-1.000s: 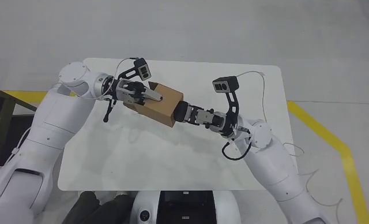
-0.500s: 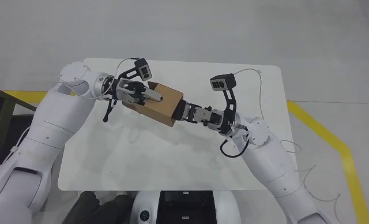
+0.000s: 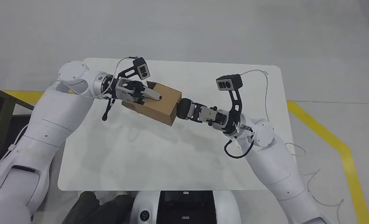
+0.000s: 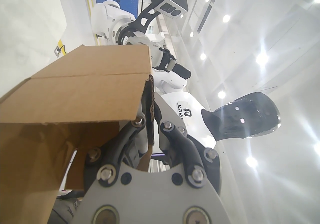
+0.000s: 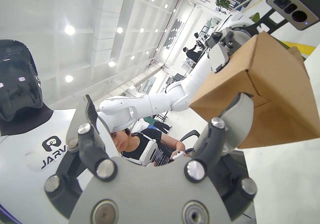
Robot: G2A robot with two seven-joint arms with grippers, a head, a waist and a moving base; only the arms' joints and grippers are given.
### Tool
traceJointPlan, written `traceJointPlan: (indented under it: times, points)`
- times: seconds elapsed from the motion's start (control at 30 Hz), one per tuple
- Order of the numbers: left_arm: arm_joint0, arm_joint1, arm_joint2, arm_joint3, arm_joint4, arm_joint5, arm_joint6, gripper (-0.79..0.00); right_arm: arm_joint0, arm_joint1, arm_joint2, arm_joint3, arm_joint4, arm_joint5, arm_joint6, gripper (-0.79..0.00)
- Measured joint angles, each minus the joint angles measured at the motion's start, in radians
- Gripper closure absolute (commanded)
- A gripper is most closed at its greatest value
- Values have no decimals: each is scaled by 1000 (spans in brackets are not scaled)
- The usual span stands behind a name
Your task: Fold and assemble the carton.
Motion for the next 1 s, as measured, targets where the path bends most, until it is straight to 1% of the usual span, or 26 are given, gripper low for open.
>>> traceJointPlan:
  times: [0.17, 0.33, 0.5, 0.6, 0.7, 0.87, 1.0]
  points:
    - [-37, 13, 33, -8, 57, -4, 0, 0, -41, 14, 47, -33, -34, 19, 3, -785]
    - [-75, 27, 75, -2, 72, -24, 0, 0, -62, 28, 96, -38, -96, 37, 16, -785]
    - [-131, 47, 124, 2, 171, -83, 0, 0, -97, 41, 147, -57, -162, 46, -9, -785]
    - [-153, 53, 150, -21, 208, -108, 0, 0, -113, 48, 165, -73, -202, 60, -19, -785]
    - [-161, 58, 180, -47, 180, -118, 0, 0, -126, 53, 176, -86, -229, 70, -15, -785]
    - [-182, 67, 240, -49, 47, -84, 0, 0, -135, 63, 188, -93, -272, 76, 22, -785]
    - [-223, 81, 290, -38, 41, -90, 0, 0, -142, 71, 203, -91, -321, 70, 22, -785]
